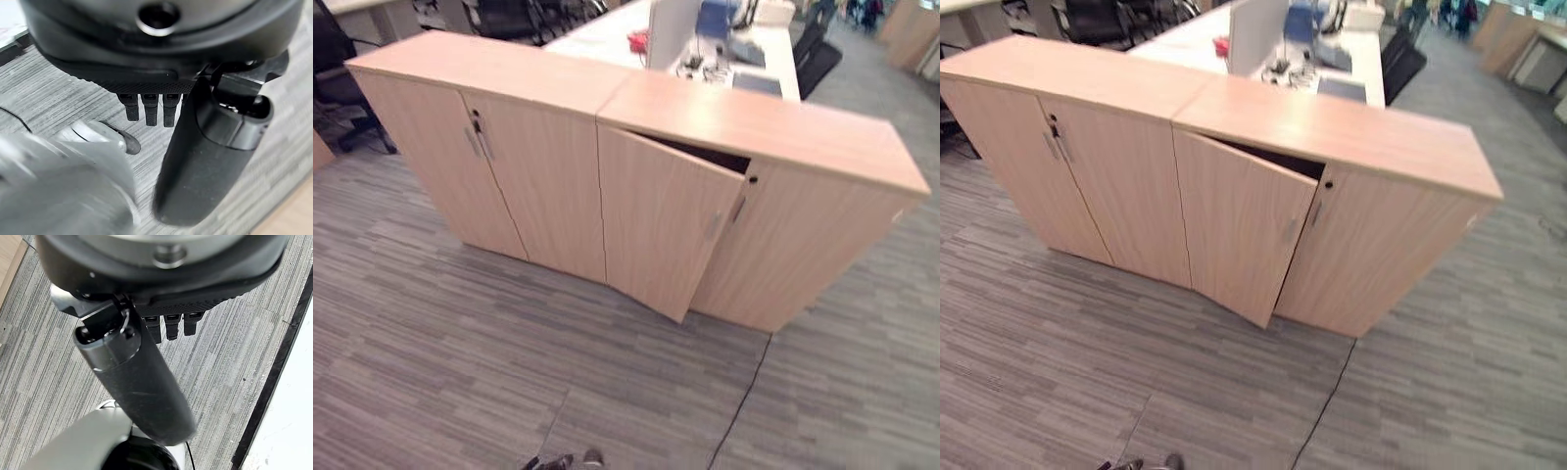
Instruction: Put the empty folder in the office cabinet
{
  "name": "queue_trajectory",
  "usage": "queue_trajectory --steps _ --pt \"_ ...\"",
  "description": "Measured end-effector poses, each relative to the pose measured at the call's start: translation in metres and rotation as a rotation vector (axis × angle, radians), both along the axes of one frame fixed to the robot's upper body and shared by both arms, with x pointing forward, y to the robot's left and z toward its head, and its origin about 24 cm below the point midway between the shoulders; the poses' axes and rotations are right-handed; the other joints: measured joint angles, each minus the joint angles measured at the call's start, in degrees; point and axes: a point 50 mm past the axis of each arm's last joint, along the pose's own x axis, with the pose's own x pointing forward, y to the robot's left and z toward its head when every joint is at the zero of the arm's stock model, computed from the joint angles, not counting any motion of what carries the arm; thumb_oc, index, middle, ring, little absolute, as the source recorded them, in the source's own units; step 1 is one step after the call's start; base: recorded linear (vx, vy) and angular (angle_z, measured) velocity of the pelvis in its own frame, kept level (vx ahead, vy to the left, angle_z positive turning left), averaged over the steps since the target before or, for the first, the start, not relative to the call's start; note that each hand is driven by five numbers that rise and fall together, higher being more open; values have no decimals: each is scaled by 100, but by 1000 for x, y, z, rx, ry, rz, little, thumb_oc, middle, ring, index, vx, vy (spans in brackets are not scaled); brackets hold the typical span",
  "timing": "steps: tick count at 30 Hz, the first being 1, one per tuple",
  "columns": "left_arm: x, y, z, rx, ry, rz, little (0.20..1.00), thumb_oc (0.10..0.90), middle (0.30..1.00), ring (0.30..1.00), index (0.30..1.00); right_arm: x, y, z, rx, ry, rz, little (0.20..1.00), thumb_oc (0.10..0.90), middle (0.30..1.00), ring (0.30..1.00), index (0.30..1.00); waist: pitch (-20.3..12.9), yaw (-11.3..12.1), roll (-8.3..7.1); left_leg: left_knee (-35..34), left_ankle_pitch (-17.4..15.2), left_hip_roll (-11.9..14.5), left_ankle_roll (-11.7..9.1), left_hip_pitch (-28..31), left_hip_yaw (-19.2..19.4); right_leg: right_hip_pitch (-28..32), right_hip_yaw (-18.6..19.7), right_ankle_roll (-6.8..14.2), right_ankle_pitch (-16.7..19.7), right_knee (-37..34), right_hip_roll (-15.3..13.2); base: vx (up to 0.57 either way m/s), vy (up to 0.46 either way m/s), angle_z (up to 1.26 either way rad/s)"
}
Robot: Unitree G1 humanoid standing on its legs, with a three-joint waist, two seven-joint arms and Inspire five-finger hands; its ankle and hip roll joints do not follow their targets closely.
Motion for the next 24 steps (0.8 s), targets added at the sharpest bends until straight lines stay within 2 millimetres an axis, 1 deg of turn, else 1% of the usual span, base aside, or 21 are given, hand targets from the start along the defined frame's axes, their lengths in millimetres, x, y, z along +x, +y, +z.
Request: queue_trajectory --steps 1,2,3,4,5,7,10,13,14,15,17,18,20,21,23,24 --pt "-3 1 0 10 6 4 900 800 900 900 900 -1 0 0 2 -1 -8 900 800 900 900 900 2 3 -2 -90 42 -24 45 56 46 13 9 65 -29 5 -15 42 101 -8" --pt "1 3 1 19 -4 -3 900 800 900 900 900 -4 1 -1 5 5 -14 900 800 900 900 900 11 -1 4 -147 59 -60 74 118 67 11 44 94 -24 -25 -41 31 97 -10" --pt "1 5 2 28 -6 -7 900 800 900 900 900 -5 3 -1 9 6 -28 900 800 900 900 900 -7 9 7 -213 73 -103 107 173 87 49 92 149 -11 -37 -73 41 138 -17" --pt "-1 7 2 32 -4 -9 900 800 900 900 900 -6 3 -1 10 5 -39 900 800 900 900 900 -17 2 18 -329 84 -118 122 263 118 66 120 172 -5 -49 -83 39 145 -13" --pt "1 9 3 38 -8 -15 900 800 900 900 900 -6 2 -1 6 5 -44 900 800 900 900 900 -35 -23 28 -379 98 -169 145 312 124 89 131 197 19 -66 -128 24 103 -6" --pt "1 10 4 43 -12 -17 900 800 900 900 900 -9 0 -1 0 14 -55 900 800 900 900 900 -84 -64 58 -378 69 -209 183 340 136 132 133 232 41 -93 -172 22 62 -1" --pt "-2 11 4 47 -6 -26 900 800 900 900 900 -12 -2 0 -11 20 -56 900 800 900 900 900 -296 -122 101 -376 51 -258 205 348 186 146 177 274 70 -102 -222 21 61 -5" --pt "-1 7 3 41 0 -80 900 800 900 900 900 -18 -4 0 -16 33 -59 900 800 900 900 900 -377 -130 122 -377 32 -257 230 436 257 181 253 281 73 -103 -225 -2 61 -12" --pt "1 4 2 40 7 -126 900 800 900 900 900 -18 -4 0 -17 33 -59 900 800 900 900 900 -409 -135 139 -376 27 -254 237 438 263 176 263 280 74 -103 -221 2 62 -13" --pt "4 -1 1 41 17 -234 900 800 900 900 900 -19 -5 0 -20 34 -59 900 800 900 900 900 -468 -143 141 -377 22 -251 241 444 276 174 278 280 74 -103 -220 1 46 -7" --pt "5 -12 -1 23 35 -385 900 800 900 900 900 -19 -7 1 -27 34 -56 900 800 900 900 900 -509 -161 194 -377 14 -248 243 454 318 160 318 280 75 -104 -220 3 47 -11" --pt "5 -18 -2 19 53 -500 900 800 900 900 900 -19 -8 1 -31 35 -52 900 800 900 900 900 -526 -158 222 -378 12 -238 245 453 352 147 336 287 83 -104 -217 2 48 -14" --pt "6 -20 -2 53 95 -713 900 800 900 900 900 -19 -8 1 -33 36 -43 900 800 900 900 900 -533 -185 238 -378 9 -223 242 468 410 133 409 300 86 -105 -205 -5 51 -16" --pt "11 -21 -1 76 95 -833 900 800 900 900 900 -18 -9 1 -39 33 -39 900 800 900 900 900 -551 -183 271 -379 -13 -209 230 466 446 108 453 304 87 -101 -200 -8 34 -17" --pt "20 -25 1 108 83 -970 900 800 900 900 900 -18 -10 1 -43 32 -39 900 800 900 900 900 -570 -227 312 -381 -34 -204 197 463 458 80 471 305 88 -90 -202 -11 39 -10" --pt "23 -26 1 119 81 -1029 900 800 900 900 900 -17 -12 2 -49 30 -36 900 800 900 900 900 -616 -302 357 -402 -34 -203 198 439 473 42 492 306 88 -80 -206 -5 34 -10"
